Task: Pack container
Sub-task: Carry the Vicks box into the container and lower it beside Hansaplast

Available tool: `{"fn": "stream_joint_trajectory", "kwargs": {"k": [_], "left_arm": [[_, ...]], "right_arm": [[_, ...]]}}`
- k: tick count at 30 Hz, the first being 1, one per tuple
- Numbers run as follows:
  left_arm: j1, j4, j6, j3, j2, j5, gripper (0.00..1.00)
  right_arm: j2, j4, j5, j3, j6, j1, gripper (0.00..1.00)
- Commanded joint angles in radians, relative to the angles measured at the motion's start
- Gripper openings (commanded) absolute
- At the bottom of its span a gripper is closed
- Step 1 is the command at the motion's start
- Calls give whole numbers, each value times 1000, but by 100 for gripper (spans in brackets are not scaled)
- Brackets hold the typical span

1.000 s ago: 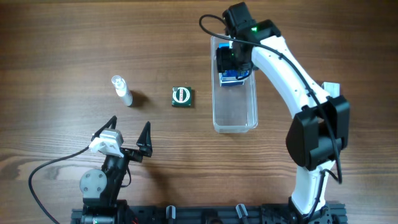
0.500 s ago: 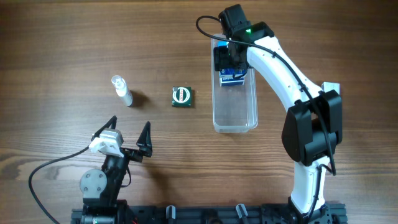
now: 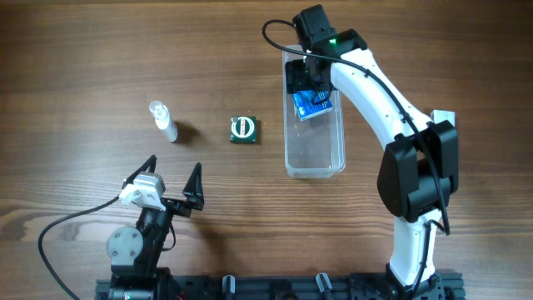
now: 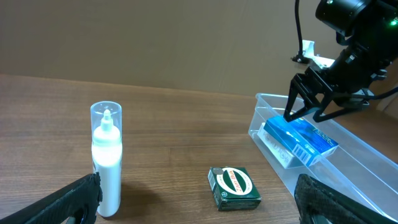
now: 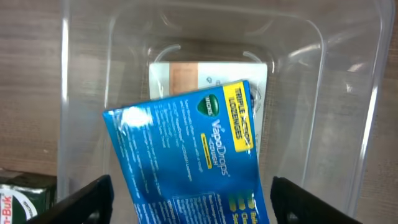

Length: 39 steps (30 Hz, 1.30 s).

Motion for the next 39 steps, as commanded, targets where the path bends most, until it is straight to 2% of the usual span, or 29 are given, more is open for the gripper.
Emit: {"fn": "stream_joint_trajectory", "kwargs": {"k": [1, 2, 4, 7, 11, 12, 17, 33, 39], "left_arm": [[10, -4, -10, -5, -9, -5, 100], [10, -4, -10, -5, -9, -6, 100], [10, -4, -10, -5, -9, -6, 100], [10, -4, -10, -5, -9, -5, 100], [10, -4, -10, -5, -9, -5, 100], [10, -4, -10, -5, -9, -6, 100], [10, -4, -10, -5, -9, -6, 100], [10, -4, -10, -5, -9, -6, 100], [10, -4, -10, -5, -9, -5, 100]], "right_arm": [[-9, -43, 22, 0, 12, 2, 75], [-27, -55, 22, 0, 10, 2, 72], [-73, -75, 21, 0, 10, 2, 52], [-137, -122, 19, 0, -8, 2, 30], [-177, -259, -10, 0, -16, 3, 6], [-177, -289, -10, 0, -16, 3, 4], [-176, -370, -21, -12, -16, 3, 4], [-176, -22, -96, -353, -8, 3, 4], [-176, 60, -100, -395, -5, 3, 4]]}}
